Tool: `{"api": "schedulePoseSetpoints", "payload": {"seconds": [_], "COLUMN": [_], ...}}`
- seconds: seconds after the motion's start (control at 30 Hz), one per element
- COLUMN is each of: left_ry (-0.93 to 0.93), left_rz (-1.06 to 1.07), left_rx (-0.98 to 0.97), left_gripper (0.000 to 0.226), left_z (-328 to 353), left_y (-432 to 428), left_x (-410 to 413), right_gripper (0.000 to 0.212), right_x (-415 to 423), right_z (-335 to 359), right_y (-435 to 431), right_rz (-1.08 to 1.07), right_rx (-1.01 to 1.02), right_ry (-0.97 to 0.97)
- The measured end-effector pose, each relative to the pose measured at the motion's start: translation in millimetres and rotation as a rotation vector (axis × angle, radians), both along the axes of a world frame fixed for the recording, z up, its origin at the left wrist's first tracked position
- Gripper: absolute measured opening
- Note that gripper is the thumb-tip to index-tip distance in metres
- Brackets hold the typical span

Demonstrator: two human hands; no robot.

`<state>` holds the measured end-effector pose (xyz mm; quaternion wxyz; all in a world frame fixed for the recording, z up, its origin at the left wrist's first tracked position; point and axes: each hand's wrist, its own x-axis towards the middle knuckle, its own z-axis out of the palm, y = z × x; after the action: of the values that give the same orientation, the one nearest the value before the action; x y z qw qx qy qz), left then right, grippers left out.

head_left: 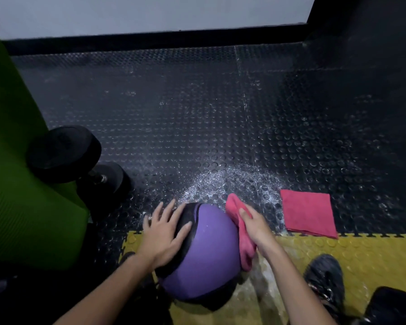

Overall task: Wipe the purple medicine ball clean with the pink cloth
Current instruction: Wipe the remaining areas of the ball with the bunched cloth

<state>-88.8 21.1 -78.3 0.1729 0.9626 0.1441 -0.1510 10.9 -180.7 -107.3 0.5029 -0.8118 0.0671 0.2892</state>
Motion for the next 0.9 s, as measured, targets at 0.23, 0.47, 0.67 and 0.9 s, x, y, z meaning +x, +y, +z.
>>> {"api": "schedulePoseSetpoints", "payload": {"seconds": [0.23,0.47,0.67,0.9], "left_ry": [-0.194,-0.302,-0.298,-0.273], "left_rz": [0.502,0.51,0.468,0.432], "left_rx": [-0.137,-0.213,-0.212,-0.175], "left_gripper": [0.067,0.077,0.076,0.085], "left_z": [-18,-31,-26,-26], "left_y": [-23,-4,-8,-8], "left_x": [3,-3,6,3], "right_gripper": [0.031,0.028,0.029,0.034], "right_x": [-40,-26,-7,-26], "right_z": [23,18,17,34], "right_y": [43,72,59,94], "right_rz": [0.134,0.34,0.22,0.446], "right_rx": [-0.198,0.01,-0.226,-0.1], "right_ry": [-0.363,-0.493,-0.197,-0.533]}}
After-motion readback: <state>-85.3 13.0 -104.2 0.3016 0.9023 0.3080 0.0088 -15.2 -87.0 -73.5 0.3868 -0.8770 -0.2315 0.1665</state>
